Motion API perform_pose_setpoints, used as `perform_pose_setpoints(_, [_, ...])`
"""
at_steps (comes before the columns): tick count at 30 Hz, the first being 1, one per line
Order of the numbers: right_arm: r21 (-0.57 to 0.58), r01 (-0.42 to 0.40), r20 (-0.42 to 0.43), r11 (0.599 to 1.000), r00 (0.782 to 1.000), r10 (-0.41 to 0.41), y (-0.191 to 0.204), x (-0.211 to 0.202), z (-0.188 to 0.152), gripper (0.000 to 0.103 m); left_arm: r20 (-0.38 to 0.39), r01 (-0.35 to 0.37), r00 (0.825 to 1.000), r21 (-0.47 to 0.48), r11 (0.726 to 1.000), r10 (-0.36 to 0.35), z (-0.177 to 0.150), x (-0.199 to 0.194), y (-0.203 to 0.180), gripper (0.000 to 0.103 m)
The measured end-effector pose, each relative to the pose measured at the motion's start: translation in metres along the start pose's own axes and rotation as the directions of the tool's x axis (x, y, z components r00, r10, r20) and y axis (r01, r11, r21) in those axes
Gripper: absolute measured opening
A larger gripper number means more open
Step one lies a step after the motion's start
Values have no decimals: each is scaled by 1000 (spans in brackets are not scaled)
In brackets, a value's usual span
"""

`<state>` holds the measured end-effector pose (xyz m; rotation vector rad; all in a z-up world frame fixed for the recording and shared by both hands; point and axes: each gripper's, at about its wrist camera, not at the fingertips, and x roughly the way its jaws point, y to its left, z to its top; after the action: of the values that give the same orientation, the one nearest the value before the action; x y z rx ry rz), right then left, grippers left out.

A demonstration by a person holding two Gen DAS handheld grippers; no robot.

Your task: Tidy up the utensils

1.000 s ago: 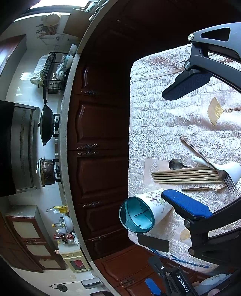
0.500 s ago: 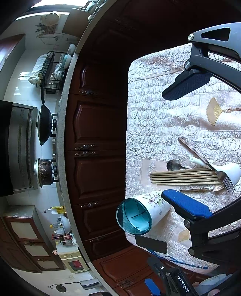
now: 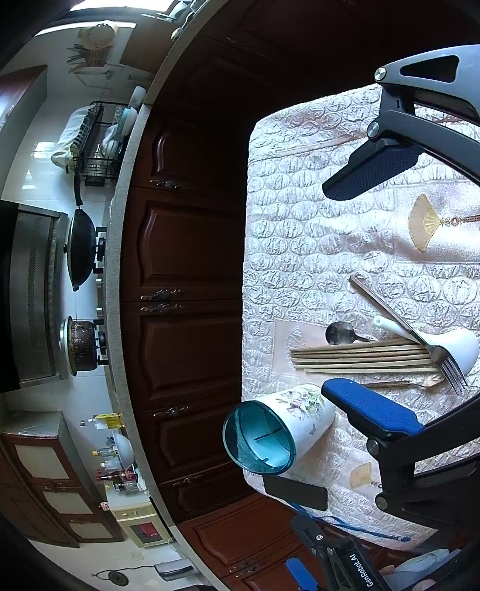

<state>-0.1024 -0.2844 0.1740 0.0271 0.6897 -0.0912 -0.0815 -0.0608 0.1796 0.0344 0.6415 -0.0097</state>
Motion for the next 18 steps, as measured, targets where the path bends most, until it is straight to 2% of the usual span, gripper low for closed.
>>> perform_pose_setpoints(9, [9, 3, -30, 1000, 1000, -3, -7, 12, -5, 96, -31, 13, 999, -4, 1000, -13, -6, 12, 2, 101])
perform_pose_setpoints(13, [14, -6, -80, 1000, 997, 7, -14, 30, -13, 96, -93, 65, 994, -4, 998, -65, -15, 29, 2, 101])
perform_pose_setpoints(14, [16, -15, -95, 1000, 995, 17, -15, 35, -16, 96, -114, 87, 990, -14, 996, -88, -18, 35, 1, 99])
perform_pose_setpoints(17, [30, -60, -157, 998, 985, 64, -18, 56, -27, 94, -161, 162, 973, -39, 986, -167, -26, 48, -2, 86])
perform_pose_setpoints(18, [37, -83, -176, 996, 980, 88, -18, 63, -31, 86, -189, 191, 962, -44, 981, -196, -30, 55, -6, 80])
